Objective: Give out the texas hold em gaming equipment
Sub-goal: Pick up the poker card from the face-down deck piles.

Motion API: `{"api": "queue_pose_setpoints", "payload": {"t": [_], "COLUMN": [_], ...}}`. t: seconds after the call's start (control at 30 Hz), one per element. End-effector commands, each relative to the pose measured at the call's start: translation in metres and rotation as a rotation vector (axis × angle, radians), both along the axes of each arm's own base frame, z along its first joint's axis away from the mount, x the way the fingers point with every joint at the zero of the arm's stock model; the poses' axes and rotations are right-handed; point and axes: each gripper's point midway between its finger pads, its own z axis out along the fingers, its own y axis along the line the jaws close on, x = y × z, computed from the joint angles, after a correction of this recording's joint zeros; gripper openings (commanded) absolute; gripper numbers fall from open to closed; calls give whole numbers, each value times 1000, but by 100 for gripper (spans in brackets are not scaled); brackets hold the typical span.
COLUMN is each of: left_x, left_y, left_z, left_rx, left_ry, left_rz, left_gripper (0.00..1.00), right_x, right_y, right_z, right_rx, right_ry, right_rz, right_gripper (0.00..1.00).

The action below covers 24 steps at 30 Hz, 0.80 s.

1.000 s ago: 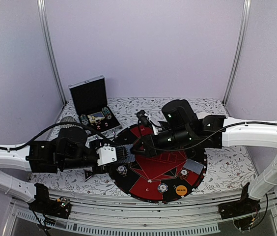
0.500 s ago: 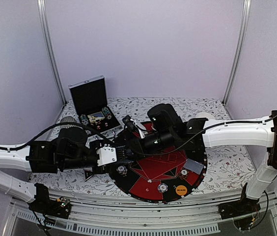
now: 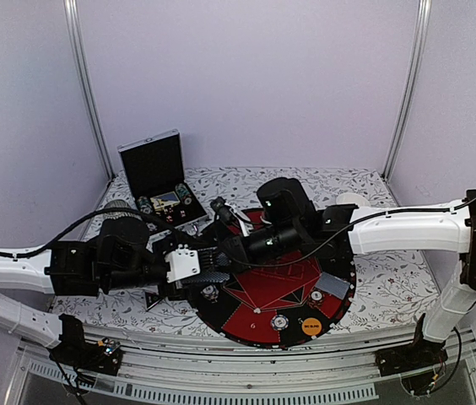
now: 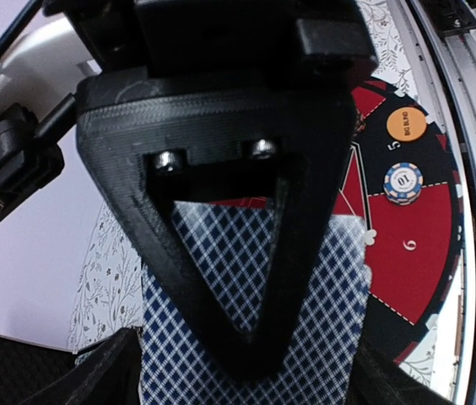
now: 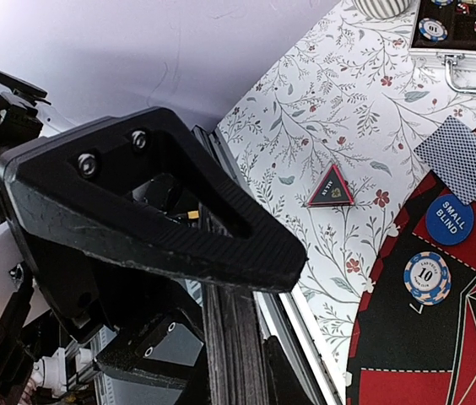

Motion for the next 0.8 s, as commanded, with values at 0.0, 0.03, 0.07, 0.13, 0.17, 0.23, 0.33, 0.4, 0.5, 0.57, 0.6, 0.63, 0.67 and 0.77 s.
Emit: {"api": "queue_pose_setpoints", "payload": {"t": [0.0, 0.03, 0.07, 0.13, 0.17, 0.23, 0.33, 0.4, 0.5, 0.57, 0.6, 0.63, 0.67, 0.77], "left_x": [8, 8, 7, 6, 6, 6, 5, 5, 3, 3, 3, 3, 3, 4], "left_y": [4, 4, 3, 3, 3, 3, 1, 1, 0, 0, 0, 0, 1, 1], "left_z": [-1, -2, -2, -2, -3, -3, -1, 1, 2, 3, 3, 4, 4, 4], "left_rx": [-4, 0, 0, 0, 2, 3, -2, -7, -14, -17, -18, -19, -20, -19], "left_ry": [6, 11, 14, 15, 16, 17, 18, 17, 20, 22, 20, 18, 16, 12], "left_rz": [30, 26, 23, 17, 16, 13, 7, 5, -3, -5, -6, -4, -2, 2], "left_gripper": [80, 80, 80, 77, 74, 68, 59, 58, 58, 58, 58, 57, 57, 57], "right_x": [-2, -2, -2, -2, -2, -1, -1, 0, 4, 7, 8, 9, 11, 16], "right_y": [-4, -4, -4, -4, -3, -3, -3, -4, -7, -9, -10, -11, -13, -19], "right_z": [23, 24, 24, 25, 24, 24, 23, 22, 19, 17, 16, 15, 14, 8], "right_rx": [56, 59, 60, 59, 58, 58, 56, 51, 35, 22, 17, 10, 1, -38], "right_ry": [-26, -27, -29, -30, -29, -28, -25, -25, -28, -34, -37, -37, -41, -50], "right_rz": [0, -1, 1, 1, 2, 0, -1, -10, -35, -50, -57, -65, -75, -109], "right_gripper": [2, 3, 2, 2, 2, 2, 3, 7, 22, 30, 34, 36, 36, 37]}}
